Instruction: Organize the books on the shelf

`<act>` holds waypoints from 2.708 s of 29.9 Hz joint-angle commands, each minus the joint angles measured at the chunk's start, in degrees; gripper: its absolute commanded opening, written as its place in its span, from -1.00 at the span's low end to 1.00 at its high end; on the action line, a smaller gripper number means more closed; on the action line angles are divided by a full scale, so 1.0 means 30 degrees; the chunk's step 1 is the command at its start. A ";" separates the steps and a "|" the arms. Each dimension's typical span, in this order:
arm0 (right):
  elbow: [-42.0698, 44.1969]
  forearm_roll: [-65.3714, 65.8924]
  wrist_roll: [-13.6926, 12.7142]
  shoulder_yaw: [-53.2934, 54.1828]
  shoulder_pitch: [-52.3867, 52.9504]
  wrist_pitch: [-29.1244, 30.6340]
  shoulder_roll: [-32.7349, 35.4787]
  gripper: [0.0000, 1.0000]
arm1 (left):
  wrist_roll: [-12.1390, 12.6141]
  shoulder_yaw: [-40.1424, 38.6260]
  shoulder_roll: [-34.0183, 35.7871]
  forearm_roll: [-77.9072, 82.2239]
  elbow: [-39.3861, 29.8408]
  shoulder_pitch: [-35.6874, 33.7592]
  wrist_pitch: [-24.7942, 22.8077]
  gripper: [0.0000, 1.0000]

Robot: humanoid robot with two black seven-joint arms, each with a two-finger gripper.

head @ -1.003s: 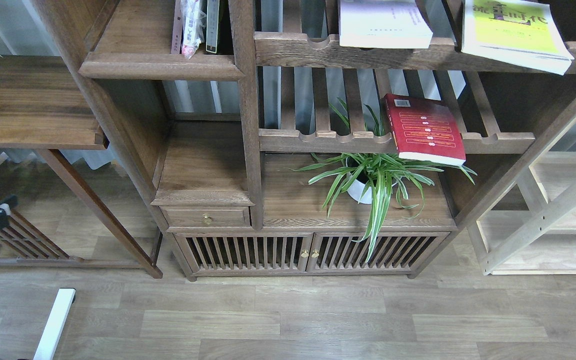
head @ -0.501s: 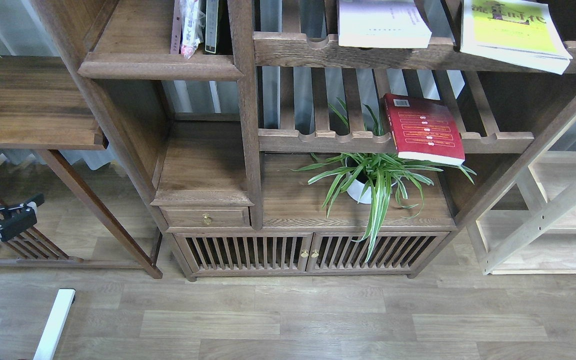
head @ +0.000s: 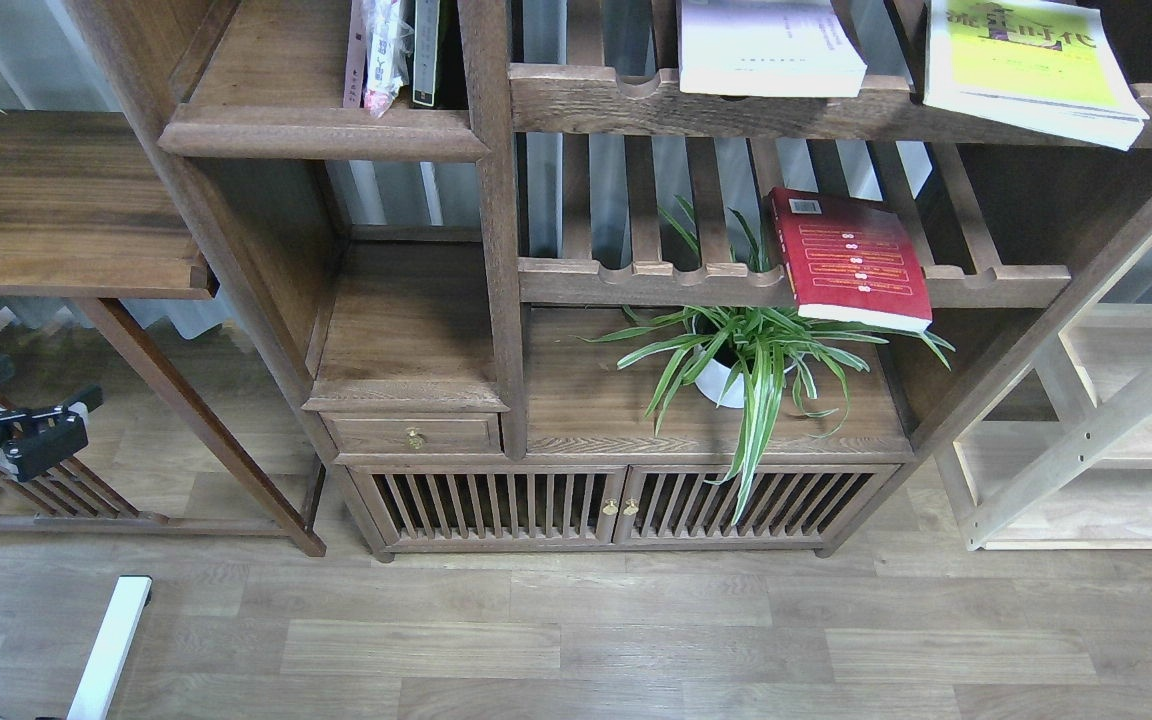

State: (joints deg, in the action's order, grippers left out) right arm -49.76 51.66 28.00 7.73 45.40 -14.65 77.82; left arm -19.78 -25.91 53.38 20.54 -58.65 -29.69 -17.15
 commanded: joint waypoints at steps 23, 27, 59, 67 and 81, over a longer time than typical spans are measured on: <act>0.0471 -0.3244 0.0000 0.0264 0.0541 0.1540 -0.0042 1.00 | -0.0788 -0.0386 -0.1387 -0.0256 0.1384 -0.1556 0.0181 1.00; 0.0796 -0.3449 0.0000 0.0323 0.1008 0.3095 -0.0013 1.00 | -0.0817 -0.0416 -0.1417 -0.0256 0.1385 -0.1879 0.0239 1.00; -0.0081 -0.2190 0.0000 0.0994 0.1478 -0.0536 0.1306 1.00 | -0.1199 0.0141 -0.2676 0.0037 0.1414 -0.1880 0.3081 1.00; -0.2423 -0.2219 0.0000 0.2313 0.1478 -0.0506 0.1540 1.00 | -0.1286 0.0141 -0.2589 0.0037 0.1414 -0.1880 0.3052 1.00; -0.4624 -0.1840 0.0000 0.2199 0.1391 -0.0477 0.1541 1.00 | -0.1257 0.0141 -0.2999 0.0037 0.1414 -0.1880 0.3373 1.00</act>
State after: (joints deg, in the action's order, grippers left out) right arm -62.46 45.24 28.00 15.07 50.07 -16.22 82.75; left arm -23.64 -25.49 44.79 20.65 -54.41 -35.25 -7.70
